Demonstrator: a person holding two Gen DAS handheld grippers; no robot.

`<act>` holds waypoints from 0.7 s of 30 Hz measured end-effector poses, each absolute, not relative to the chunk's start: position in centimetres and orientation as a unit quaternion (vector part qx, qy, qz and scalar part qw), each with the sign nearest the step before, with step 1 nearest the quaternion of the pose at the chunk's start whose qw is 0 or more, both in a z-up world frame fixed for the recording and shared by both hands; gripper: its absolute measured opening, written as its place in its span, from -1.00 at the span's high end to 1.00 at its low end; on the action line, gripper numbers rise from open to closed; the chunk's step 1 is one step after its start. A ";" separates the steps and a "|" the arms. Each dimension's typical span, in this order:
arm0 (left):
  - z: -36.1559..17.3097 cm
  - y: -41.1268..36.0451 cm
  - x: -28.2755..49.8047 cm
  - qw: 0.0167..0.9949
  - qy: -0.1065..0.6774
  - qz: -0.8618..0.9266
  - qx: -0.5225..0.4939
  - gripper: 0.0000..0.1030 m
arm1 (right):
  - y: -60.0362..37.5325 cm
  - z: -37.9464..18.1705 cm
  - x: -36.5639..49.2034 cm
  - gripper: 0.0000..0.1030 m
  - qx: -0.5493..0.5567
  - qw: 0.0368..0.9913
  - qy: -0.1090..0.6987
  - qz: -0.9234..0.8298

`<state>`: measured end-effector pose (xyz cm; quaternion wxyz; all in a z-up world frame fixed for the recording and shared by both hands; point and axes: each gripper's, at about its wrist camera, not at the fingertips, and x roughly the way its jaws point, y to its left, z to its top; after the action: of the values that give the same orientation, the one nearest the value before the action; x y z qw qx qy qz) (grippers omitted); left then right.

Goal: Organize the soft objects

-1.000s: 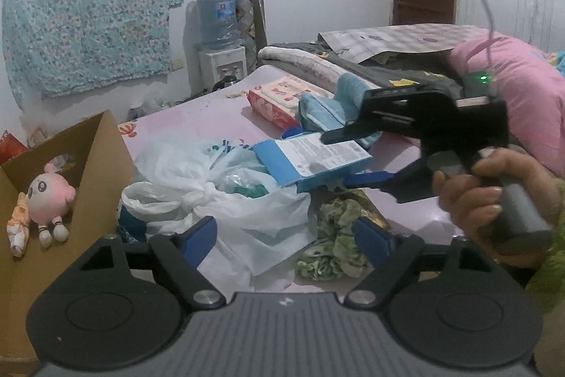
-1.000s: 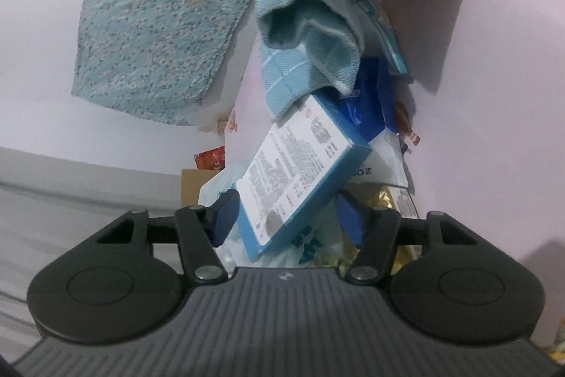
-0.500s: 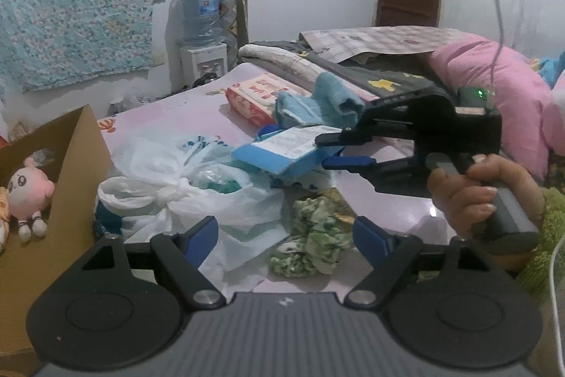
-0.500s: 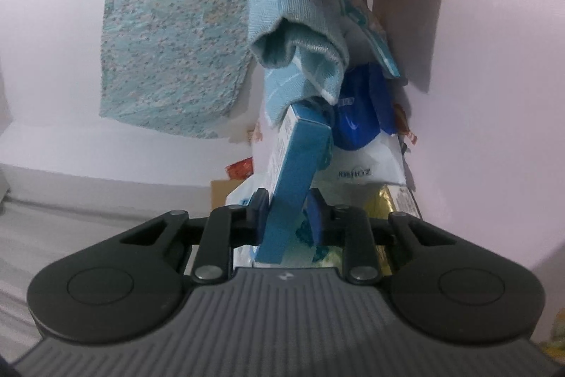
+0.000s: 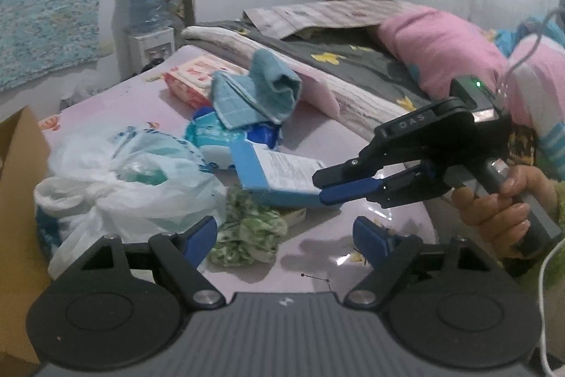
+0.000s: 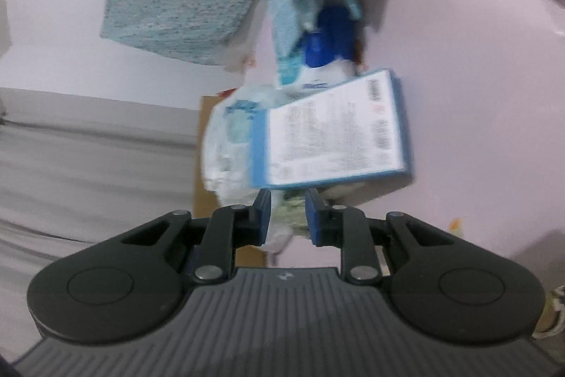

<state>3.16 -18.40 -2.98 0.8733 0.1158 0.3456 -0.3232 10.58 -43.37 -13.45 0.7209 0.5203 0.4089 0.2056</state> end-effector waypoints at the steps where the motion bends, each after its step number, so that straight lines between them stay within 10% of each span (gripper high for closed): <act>1: -3.1 -18.8 3.3 0.873 0.343 -0.324 0.123 -0.66 | -43.5 -13.6 10.4 0.57 0.512 0.728 0.412 0.196; 18: -4.2 -23.1 9.7 0.865 0.373 -0.307 0.136 -0.64 | -48.2 -12.4 6.7 0.04 0.510 0.773 0.354 0.132; 21: -4.8 -23.1 12.2 0.857 0.415 -0.292 0.092 -0.25 | -48.1 -13.4 6.6 0.03 0.528 0.763 0.350 0.130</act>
<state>12.18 -23.10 -4.79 0.8566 0.0924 0.4153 -0.2918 6.59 -48.13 -13.37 0.7626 0.5284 0.3498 0.1298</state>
